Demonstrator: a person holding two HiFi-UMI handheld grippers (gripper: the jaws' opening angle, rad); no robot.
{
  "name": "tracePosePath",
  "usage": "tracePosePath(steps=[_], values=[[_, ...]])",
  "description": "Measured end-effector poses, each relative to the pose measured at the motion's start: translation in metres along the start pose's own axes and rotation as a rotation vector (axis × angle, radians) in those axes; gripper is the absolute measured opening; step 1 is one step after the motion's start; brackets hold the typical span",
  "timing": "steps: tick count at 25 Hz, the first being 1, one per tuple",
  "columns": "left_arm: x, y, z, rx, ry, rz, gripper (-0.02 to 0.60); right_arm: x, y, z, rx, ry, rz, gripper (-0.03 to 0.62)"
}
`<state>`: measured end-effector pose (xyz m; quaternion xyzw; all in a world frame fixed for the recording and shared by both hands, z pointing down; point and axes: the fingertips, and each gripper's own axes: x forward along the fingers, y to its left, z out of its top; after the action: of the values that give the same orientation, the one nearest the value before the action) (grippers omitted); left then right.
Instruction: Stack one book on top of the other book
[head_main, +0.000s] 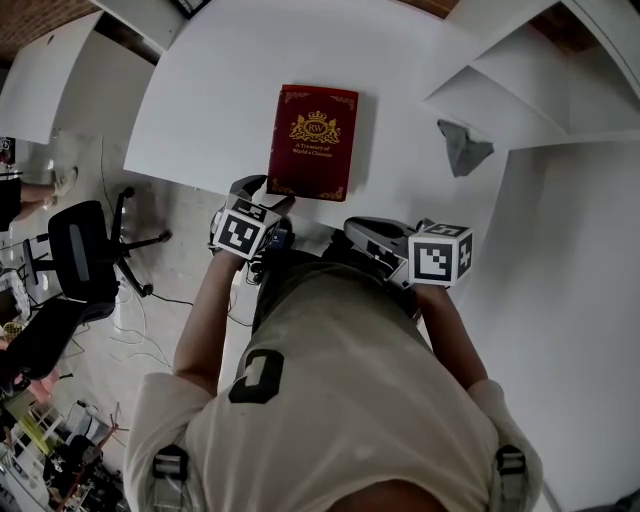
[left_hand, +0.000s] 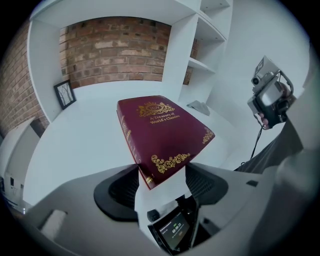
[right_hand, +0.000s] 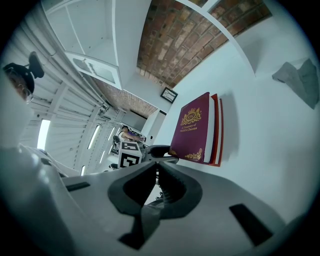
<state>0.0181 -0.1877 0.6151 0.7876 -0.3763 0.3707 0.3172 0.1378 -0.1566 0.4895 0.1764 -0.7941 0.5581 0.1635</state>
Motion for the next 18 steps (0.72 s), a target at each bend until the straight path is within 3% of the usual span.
tracePosePath(steps=[12,18], values=[[0.003,0.004,0.002,0.051,0.021,-0.015,0.27,0.002,0.005,-0.001,0.014,-0.041,-0.028,0.012],[-0.011,0.008,-0.001,0.036,-0.008,-0.016,0.27,0.008,0.009,-0.004,0.01,-0.042,-0.022,0.012]])
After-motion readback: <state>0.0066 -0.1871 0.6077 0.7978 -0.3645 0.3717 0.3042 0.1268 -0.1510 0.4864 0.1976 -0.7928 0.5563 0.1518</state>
